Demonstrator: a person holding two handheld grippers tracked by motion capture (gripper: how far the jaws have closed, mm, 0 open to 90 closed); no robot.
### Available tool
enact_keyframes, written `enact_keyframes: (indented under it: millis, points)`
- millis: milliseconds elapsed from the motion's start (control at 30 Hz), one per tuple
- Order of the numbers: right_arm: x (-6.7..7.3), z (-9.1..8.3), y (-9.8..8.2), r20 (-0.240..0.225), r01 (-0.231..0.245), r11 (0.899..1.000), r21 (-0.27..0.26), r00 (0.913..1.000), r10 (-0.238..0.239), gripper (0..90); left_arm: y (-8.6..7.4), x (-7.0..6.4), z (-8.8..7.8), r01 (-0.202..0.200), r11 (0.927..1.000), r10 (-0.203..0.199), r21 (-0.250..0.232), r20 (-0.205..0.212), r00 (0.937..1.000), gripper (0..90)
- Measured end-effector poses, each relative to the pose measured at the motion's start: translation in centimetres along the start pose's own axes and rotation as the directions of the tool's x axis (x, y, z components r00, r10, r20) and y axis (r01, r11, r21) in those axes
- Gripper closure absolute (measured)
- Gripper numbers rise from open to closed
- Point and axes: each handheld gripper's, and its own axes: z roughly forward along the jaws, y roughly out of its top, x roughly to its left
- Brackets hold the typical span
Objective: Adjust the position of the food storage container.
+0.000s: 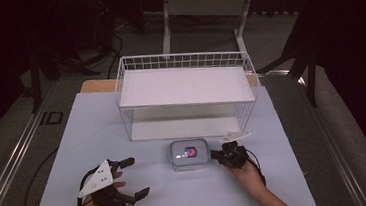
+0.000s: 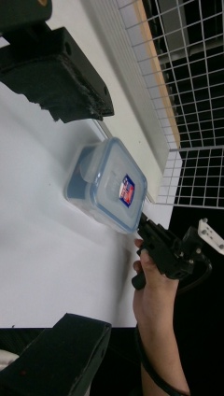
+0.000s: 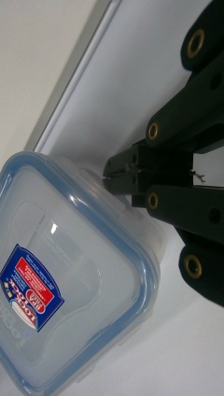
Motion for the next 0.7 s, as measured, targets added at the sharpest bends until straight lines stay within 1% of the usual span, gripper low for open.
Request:
enact_keyframes:
  millis: [100, 167, 200, 267, 333, 367, 400, 433, 467, 500, 567, 600, 633, 667, 700]
  points:
    - [0.3, 0.6, 0.4, -0.020, 0.002, 1.000, -0.002, 0.9998, -0.002, 90.0, 0.0, 0.0, 0.0, 0.001, 1.0000, -0.001, 0.002, 0.003, 1.0000, 1.8]
    - [0.6, 0.9, 0.6, -0.021, 0.015, 1.000, -0.004, 0.9997, -0.015, 90.0, -0.1, 0.1, 0.0, 0.003, 1.0000, -0.003, 0.003, 0.002, 1.0000, 1.8]
    - [0.7, 1.0, 0.7, -0.013, 0.020, 1.000, -0.003, 0.9997, -0.020, 90.0, -0.1, 0.1, 0.0, 0.006, 1.0000, -0.006, 0.003, 0.003, 1.0000, 1.8]
    - [0.7, 0.7, 0.7, -0.004, 0.024, 1.000, -0.013, 0.9997, -0.024, 90.0, -0.1, 0.1, 0.0, 0.006, 1.0000, -0.006, 0.004, -0.003, 1.0000, 1.7]
    - [0.6, 0.0, 0.8, 0.008, 0.022, 0.999, -0.028, 0.9997, -0.022, 90.0, -0.1, 0.2, 0.0, 0.009, 0.9999, -0.009, 0.006, -0.011, 0.9999, 1.8]
    - [0.6, -0.4, 0.8, 0.018, 0.033, 0.999, -0.033, 0.9993, -0.032, 90.0, -0.1, 0.2, 0.0, 0.011, 0.9999, -0.011, 0.007, -0.015, 0.9998, 1.7]
    - [0.6, -0.8, 0.8, 0.026, 0.045, 0.998, -0.043, 0.9987, -0.044, 89.9, -0.1, 0.2, 0.1, 0.003, 1.0000, -0.003, 0.005, -0.022, 0.9998, 1.8]
    - [0.7, -1.3, 0.8, 0.037, 0.051, 0.997, -0.053, 0.9981, -0.049, 89.9, -0.1, 0.2, 0.1, -0.022, 0.9998, 0.022, 0.001, -0.038, 0.9990, 1.8]
    - [0.7, -1.8, 0.7, 0.049, 0.061, 0.996, -0.065, 0.9971, -0.058, 89.9, -0.2, 0.2, 0.1, -0.045, 0.9990, 0.045, 0.007, -0.064, 0.9969, 1.8]
    - [0.7, -2.3, 0.7, 0.057, 0.063, 0.995, -0.073, 0.9967, -0.059, 89.7, -0.2, 0.2, 0.2, -0.052, 0.9985, 0.054, 0.018, -0.082, 0.9952, 1.8]
    - [0.8, -3.2, 0.6, 0.048, 0.065, 0.993, -0.094, 0.9970, -0.061, 84.7, -0.2, 0.4, 0.3, -0.047, 0.9983, 0.051, 0.035, -0.113, 0.9923, 1.8]
    - [0.9, -3.6, 0.6, 0.045, 0.071, 0.992, -0.105, 0.9968, -0.067, 80.0, -0.3, 0.6, 0.3, -0.035, 0.9986, 0.040, 0.040, -0.132, 0.9904, 1.8]
    - [1.2, -4.4, 0.5, 0.027, 0.079, 0.989, -0.125, 0.9968, -0.076, 73.6, -0.3, 0.6, 0.3, -0.028, 0.9988, 0.034, 0.041, -0.138, 0.9898, 1.8]
    - [1.3, -4.6, 0.5, 0.022, 0.083, 0.988, -0.130, 0.9965, -0.080, 71.1, -0.3, 0.7, 0.3, -0.007, 0.9991, 0.013, 0.043, -0.142, 0.9898, 1.8]
    - [1.4, -4.8, 0.5, 0.018, 0.089, 0.987, -0.132, 0.9960, -0.087, 66.3, -0.3, 0.8, 0.3, 0.027, 0.9986, -0.021, 0.046, -0.134, 0.9908, 1.8]
